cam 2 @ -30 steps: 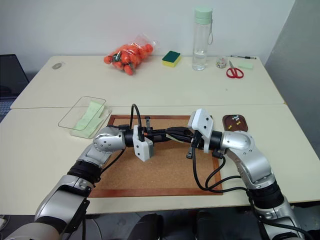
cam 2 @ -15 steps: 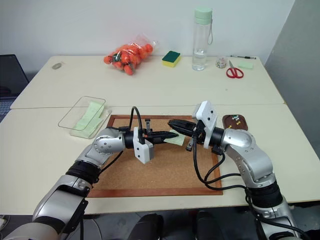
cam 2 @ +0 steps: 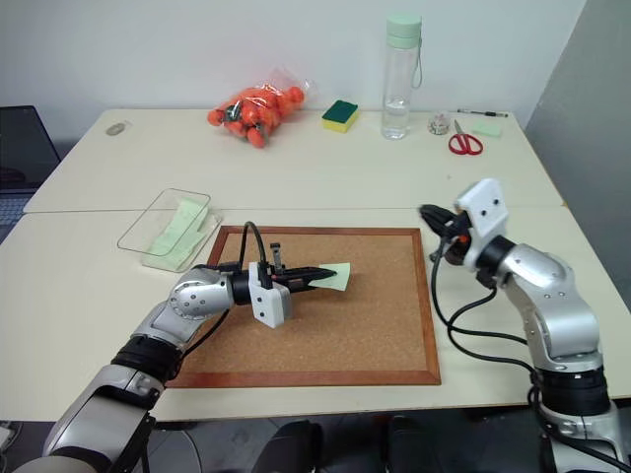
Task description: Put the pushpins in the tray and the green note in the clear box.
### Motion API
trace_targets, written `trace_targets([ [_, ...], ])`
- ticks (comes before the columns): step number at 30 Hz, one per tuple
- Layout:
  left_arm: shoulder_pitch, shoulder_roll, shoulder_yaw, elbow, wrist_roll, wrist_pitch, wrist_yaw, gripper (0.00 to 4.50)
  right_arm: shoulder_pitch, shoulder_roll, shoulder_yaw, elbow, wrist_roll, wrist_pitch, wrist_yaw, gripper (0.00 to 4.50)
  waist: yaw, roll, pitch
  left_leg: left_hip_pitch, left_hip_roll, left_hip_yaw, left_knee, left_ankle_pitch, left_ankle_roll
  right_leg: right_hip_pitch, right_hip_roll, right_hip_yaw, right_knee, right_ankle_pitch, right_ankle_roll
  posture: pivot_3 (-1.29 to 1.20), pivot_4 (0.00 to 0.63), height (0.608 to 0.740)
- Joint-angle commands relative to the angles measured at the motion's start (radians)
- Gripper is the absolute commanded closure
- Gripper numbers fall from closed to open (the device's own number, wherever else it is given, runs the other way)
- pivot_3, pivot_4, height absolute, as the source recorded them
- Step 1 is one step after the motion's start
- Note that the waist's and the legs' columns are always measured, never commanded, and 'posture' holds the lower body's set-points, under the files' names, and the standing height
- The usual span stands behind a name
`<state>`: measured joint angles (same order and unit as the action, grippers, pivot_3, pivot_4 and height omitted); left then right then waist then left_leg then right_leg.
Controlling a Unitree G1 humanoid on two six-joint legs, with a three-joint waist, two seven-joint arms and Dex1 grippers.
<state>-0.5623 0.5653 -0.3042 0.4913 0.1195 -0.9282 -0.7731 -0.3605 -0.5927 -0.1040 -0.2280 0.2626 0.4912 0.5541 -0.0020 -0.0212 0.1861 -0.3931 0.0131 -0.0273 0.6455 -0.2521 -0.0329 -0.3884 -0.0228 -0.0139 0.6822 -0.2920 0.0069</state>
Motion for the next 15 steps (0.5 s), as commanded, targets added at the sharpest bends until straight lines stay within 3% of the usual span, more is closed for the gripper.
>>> trace_targets([
  [1,0.026,0.009,0.032,-0.112,-0.056,0.079,0.002,4.49,-0.016,-0.017,-0.007,0.126,-0.075,-0.056,-0.043,4.50,-0.002,0.000,0.000,0.000,0.000,0.001,0.000,0.000,0.000,0.000,0.000,0.001,0.000,0.000,0.000,0.00,0.150,0.740],
  [10,0.068,0.024,0.054,-0.222,-0.064,0.183,0.003,4.49,-0.138,-0.010,0.053,0.446,-0.165,-0.169,-0.026,4.50,-0.005,0.000,0.000,0.001,0.001,0.003,0.000,0.000,0.000,0.000,0.002,0.003,0.000,0.001,-0.001,0.00,0.150,0.740],
  [15,0.081,0.028,0.062,-0.248,-0.061,0.206,0.007,4.50,-0.176,-0.001,0.051,0.493,-0.167,-0.194,-0.019,3.43,-0.003,0.001,0.000,0.000,0.001,0.002,0.000,0.000,0.000,0.000,0.001,0.002,0.000,0.001,-0.001,0.00,0.150,0.740],
])
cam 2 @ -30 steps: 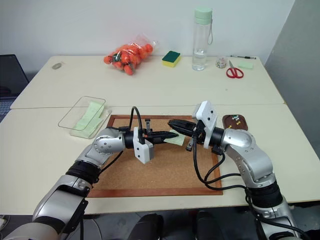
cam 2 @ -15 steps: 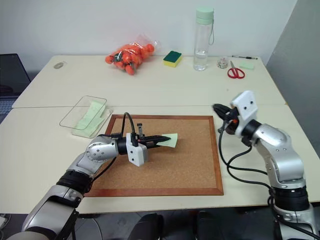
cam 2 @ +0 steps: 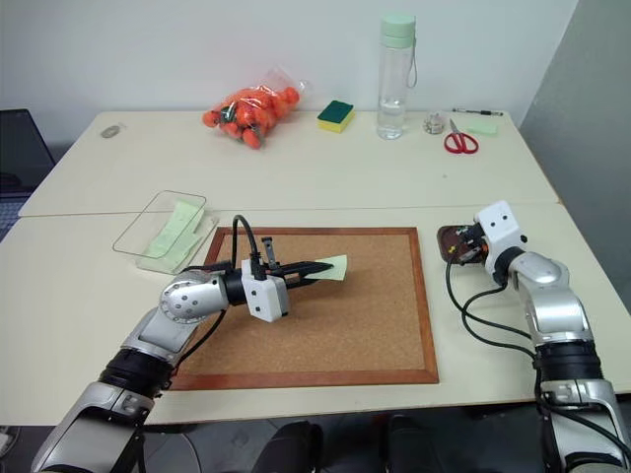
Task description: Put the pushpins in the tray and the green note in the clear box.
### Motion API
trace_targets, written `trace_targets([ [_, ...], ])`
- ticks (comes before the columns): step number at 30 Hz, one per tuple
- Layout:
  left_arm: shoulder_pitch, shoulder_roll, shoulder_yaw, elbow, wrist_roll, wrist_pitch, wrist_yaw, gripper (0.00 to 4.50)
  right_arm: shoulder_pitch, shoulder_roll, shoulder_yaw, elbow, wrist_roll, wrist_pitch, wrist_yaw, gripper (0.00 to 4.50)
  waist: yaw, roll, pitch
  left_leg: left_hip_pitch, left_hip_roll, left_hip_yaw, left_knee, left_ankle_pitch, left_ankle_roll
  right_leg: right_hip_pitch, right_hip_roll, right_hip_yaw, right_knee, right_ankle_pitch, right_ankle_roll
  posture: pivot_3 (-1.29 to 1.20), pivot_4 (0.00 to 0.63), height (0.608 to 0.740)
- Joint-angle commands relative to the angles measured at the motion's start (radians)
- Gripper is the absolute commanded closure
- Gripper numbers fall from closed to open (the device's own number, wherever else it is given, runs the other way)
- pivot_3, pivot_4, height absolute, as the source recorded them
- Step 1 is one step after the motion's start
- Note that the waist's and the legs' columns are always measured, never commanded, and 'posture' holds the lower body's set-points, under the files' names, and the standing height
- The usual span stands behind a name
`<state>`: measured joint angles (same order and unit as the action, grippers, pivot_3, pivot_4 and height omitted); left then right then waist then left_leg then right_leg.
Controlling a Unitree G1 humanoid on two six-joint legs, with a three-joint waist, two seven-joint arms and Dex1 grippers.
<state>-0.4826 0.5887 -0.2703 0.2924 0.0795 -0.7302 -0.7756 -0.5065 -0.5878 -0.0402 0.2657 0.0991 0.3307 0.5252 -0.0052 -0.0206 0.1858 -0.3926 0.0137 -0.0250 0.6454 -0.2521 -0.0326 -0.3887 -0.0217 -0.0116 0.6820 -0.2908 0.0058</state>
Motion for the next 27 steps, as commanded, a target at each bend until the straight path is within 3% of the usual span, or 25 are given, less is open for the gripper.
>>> trace_targets([
  [1,0.003,0.004,0.029,-0.052,-0.019,0.011,0.010,4.50,-0.032,-0.006,-0.013,0.002,-0.004,-0.036,0.012,3.22,0.001,0.000,0.000,0.000,0.000,0.000,0.000,0.000,0.000,0.000,0.000,0.000,0.000,0.000,0.000,0.00,0.150,0.740],
  [15,0.017,0.013,0.063,-0.065,-0.036,0.048,0.028,4.50,-0.021,-0.015,-0.026,-0.071,0.011,-0.055,0.035,0.09,0.001,0.000,0.000,0.000,0.000,0.000,0.000,0.000,0.000,0.000,0.000,0.000,0.000,0.000,0.000,0.00,0.150,0.740],
  [22,0.094,0.010,0.271,-0.243,-0.152,0.458,0.172,4.50,0.133,0.013,0.019,-0.461,0.195,0.060,0.194,0.02,0.000,0.000,0.000,-0.001,0.002,-0.002,0.000,0.000,0.000,0.000,-0.001,-0.001,0.000,0.000,0.000,0.00,0.150,0.740],
  [27,0.123,0.044,0.449,-0.349,-0.186,0.791,0.298,4.50,0.087,0.062,0.140,-0.642,0.279,0.229,0.221,0.02,-0.006,0.000,0.000,0.001,0.003,-0.001,0.000,0.000,0.000,0.000,-0.002,-0.001,0.001,0.001,0.000,0.00,0.150,0.740],
])
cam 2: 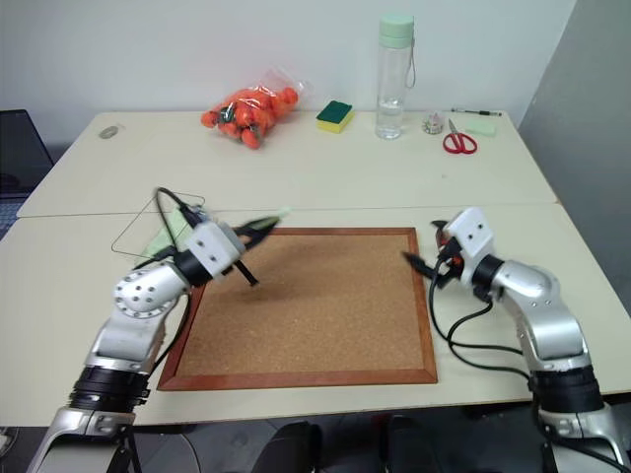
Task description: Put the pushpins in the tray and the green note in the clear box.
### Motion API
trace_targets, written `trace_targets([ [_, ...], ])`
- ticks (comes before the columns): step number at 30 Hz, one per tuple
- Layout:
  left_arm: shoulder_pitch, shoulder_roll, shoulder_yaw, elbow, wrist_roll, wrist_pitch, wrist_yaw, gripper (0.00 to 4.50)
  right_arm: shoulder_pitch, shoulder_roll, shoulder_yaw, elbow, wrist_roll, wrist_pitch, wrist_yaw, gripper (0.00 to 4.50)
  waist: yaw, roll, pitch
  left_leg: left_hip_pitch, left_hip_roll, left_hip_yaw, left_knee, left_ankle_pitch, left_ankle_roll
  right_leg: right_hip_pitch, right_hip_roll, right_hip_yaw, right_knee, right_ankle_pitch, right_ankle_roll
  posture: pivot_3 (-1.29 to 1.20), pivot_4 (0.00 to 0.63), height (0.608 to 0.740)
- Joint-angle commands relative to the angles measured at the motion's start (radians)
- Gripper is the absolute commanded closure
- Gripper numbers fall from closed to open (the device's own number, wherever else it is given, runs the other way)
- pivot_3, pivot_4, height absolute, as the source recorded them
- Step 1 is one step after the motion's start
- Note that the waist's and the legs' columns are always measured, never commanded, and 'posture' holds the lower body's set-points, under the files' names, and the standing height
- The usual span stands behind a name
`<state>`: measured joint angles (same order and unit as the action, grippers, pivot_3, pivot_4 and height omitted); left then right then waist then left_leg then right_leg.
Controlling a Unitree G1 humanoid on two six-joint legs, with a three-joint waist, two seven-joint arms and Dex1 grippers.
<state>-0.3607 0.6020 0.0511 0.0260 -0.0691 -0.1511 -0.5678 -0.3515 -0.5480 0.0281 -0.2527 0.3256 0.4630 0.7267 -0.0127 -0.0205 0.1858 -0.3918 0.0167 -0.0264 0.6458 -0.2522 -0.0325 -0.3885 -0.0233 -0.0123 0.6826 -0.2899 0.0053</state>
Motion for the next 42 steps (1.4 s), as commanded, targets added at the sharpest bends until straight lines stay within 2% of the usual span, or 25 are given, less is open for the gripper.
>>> trace_targets([
  [1,-0.008,0.044,0.168,-0.076,-0.043,0.291,0.120,4.50,-0.101,0.038,0.115,-0.129,0.045,0.113,0.026,0.02,-0.003,0.000,0.000,0.000,0.000,-0.001,0.000,0.000,0.000,0.000,0.000,-0.001,0.000,0.000,0.000,0.00,0.150,0.740],
  [3,-0.033,0.066,0.221,-0.057,-0.056,0.424,0.155,4.50,-0.160,0.074,0.171,-0.119,0.029,0.137,0.022,0.02,-0.014,0.000,0.000,0.000,0.001,0.000,0.000,0.000,0.000,0.000,0.001,0.000,0.000,0.001,0.000,0.00,0.150,0.740],
  [8,-0.140,0.120,0.265,0.040,-0.108,0.671,0.146,4.50,-0.272,0.152,0.236,-0.052,0.003,0.146,0.017,0.02,-0.008,-0.001,0.000,0.000,0.000,-0.002,0.000,0.000,0.000,0.000,0.003,-0.002,0.000,0.001,0.000,0.00,0.150,0.740],
  [14,-0.306,0.187,0.214,0.257,-0.114,0.802,0.071,4.50,-0.348,0.210,0.259,0.029,-0.022,0.118,0.012,0.02,-0.003,-0.004,-0.001,-0.003,-0.003,-0.002,0.001,0.000,0.000,-0.002,0.002,-0.002,-0.001,0.002,0.001,0.00,0.150,0.740],
  [20,-0.385,0.226,0.159,0.419,-0.093,0.858,0.023,4.50,-0.369,0.242,0.271,0.045,-0.031,0.117,0.020,0.02,-0.013,-0.004,-0.001,-0.004,-0.003,-0.001,0.001,0.000,0.000,-0.003,0.002,-0.001,-0.001,0.002,0.001,0.00,0.150,0.740],
  [31,-0.510,0.231,0.168,0.591,-0.107,0.887,0.017,2.44,-0.369,0.254,0.266,0.040,-0.037,0.127,0.014,0.00,-0.014,-0.004,-0.001,-0.008,-0.002,-0.001,0.001,0.000,-0.001,-0.008,0.001,0.000,0.001,0.003,0.000,0.00,0.150,0.740],
  [35,-0.499,0.237,0.186,0.570,-0.110,0.887,0.037,1.68,-0.364,0.248,0.259,0.039,-0.037,0.128,0.014,0.00,-0.016,-0.004,-0.001,-0.008,-0.002,0.000,0.001,0.000,-0.001,-0.009,0.000,0.001,0.001,0.003,0.000,0.00,0.150,0.740],
  [39,-0.474,0.205,0.272,0.534,-0.192,1.055,0.070,0.97,-0.364,0.244,0.253,0.044,-0.033,0.129,0.017,0.00,-0.017,-0.004,-0.001,-0.009,-0.002,0.001,0.001,0.000,-0.001,-0.012,-0.001,0.002,0.004,0.003,0.000,0.00,0.150,0.740],
  [42,-0.413,0.206,0.210,0.441,-0.186,1.055,0.015,0.45,-0.369,0.245,0.251,0.049,-0.033,0.128,0.017,0.00,-0.018,-0.004,-0.001,-0.010,-0.002,0.003,0.002,0.000,-0.001,-0.016,-0.001,0.003,0.008,0.003,0.000,0.00,0.150,0.740],
])
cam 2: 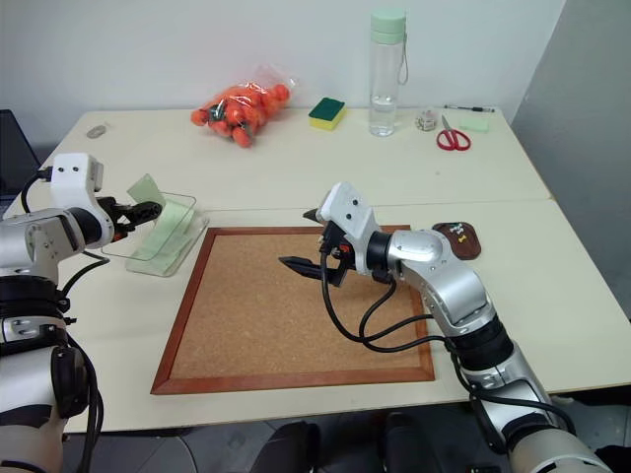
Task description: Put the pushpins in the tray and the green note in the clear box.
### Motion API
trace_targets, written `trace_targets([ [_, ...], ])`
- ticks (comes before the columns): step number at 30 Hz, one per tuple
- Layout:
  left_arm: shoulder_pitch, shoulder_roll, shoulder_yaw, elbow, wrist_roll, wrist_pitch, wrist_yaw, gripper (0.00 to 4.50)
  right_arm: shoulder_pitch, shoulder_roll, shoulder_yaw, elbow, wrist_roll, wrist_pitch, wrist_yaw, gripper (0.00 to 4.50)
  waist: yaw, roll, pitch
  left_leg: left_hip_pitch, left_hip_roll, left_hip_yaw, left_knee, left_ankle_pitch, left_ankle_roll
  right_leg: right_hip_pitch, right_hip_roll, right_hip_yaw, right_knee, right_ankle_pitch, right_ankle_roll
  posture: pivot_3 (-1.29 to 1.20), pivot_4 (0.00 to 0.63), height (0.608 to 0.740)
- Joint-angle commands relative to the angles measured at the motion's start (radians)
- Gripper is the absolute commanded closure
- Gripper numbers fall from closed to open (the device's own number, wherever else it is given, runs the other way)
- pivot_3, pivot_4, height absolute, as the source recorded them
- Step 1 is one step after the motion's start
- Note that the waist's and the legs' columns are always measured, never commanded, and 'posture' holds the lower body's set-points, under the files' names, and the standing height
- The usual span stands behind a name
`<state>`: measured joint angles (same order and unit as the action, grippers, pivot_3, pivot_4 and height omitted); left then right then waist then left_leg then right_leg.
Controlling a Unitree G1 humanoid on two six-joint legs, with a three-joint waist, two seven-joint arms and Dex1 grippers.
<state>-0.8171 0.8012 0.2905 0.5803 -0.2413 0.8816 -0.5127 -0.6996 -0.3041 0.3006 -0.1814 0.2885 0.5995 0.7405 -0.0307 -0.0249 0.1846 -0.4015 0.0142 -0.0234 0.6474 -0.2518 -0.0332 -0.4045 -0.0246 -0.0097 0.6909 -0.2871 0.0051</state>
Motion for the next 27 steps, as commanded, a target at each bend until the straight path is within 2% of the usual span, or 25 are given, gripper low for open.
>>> trace_targets([
  [1,0.055,0.007,-0.039,-0.134,-0.015,0.025,-0.047,0.29,-0.022,0.002,-0.022,-0.021,0.004,-0.009,0.003,0.00,0.000,0.000,0.000,0.000,0.000,0.000,0.000,0.000,0.000,0.000,0.000,0.000,0.000,0.000,0.000,0.00,0.150,0.740],
  [3,0.069,0.007,-0.047,-0.156,-0.018,0.029,-0.056,0.04,-0.024,0.005,-0.023,-0.020,0.004,-0.010,0.002,0.00,0.000,0.000,0.000,0.000,0.000,0.000,0.000,0.000,0.000,0.000,0.000,0.001,0.001,0.000,0.000,0.00,0.150,0.740],
  [12,0.099,-0.019,-0.032,-0.196,-0.021,0.031,-0.014,0.04,-0.019,0.004,-0.031,-0.033,0.005,-0.007,-0.005,0.00,0.001,0.000,0.000,0.000,0.000,0.000,0.001,0.000,0.000,0.000,0.000,0.001,0.003,0.000,0.000,0.00,0.150,0.740],
  [16,0.108,-0.045,0.018,-0.256,-0.039,0.002,0.034,0.04,-0.013,-0.001,-0.032,-0.042,0.007,-0.005,-0.004,0.00,0.001,0.000,0.000,0.000,0.000,-0.001,0.002,0.000,0.000,0.000,0.000,0.001,0.003,0.000,0.000,0.00,0.150,0.740],
  [22,0.258,-0.037,0.048,-0.526,-0.090,-0.043,-0.029,0.04,0.043,-0.032,-0.058,-0.099,0.045,0.009,0.015,0.00,-0.001,0.000,0.000,0.000,0.001,0.000,0.001,0.000,-0.001,0.000,0.000,0.002,0.003,0.000,0.000,0.00,0.150,0.740],
  [27,0.495,-0.082,0.019,-0.844,-0.156,-0.108,-0.108,0.04,0.202,-0.133,-0.120,-0.214,0.090,0.024,0.048,0.00,0.004,0.000,0.000,0.000,0.000,0.000,0.000,0.000,0.000,0.000,-0.002,0.002,0.001,0.000,0.000,0.00,0.150,0.740],
])
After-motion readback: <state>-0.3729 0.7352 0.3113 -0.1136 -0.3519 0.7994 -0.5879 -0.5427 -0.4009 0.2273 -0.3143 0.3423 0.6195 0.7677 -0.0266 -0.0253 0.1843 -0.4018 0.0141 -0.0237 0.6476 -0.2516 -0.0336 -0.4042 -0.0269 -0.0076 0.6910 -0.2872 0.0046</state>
